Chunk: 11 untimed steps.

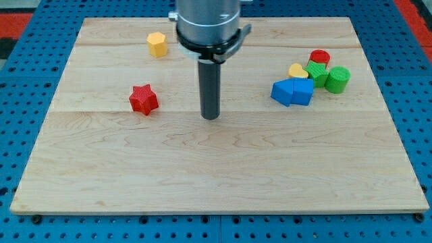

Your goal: Push the red star close to the blue cube

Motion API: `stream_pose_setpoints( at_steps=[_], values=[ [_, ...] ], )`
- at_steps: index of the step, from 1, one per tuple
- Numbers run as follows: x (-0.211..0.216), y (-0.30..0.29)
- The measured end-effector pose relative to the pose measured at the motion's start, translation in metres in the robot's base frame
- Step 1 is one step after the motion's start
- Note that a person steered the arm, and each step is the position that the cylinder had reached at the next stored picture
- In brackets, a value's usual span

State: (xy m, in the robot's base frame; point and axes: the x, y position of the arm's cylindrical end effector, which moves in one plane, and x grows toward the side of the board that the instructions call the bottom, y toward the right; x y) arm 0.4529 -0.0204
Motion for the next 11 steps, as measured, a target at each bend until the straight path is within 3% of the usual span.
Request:
stream_pose_setpoints(
  at_steps=[1, 2, 3, 5, 7, 9, 11],
  values=[
    [0.014, -0.045],
    [0.018, -0.136],
    [-0.004, -0.188],
    [-0.036, -0.07],
    [-0.024, 0.058],
    [0.014, 0.089],
    [0.015, 0.156]
  ],
)
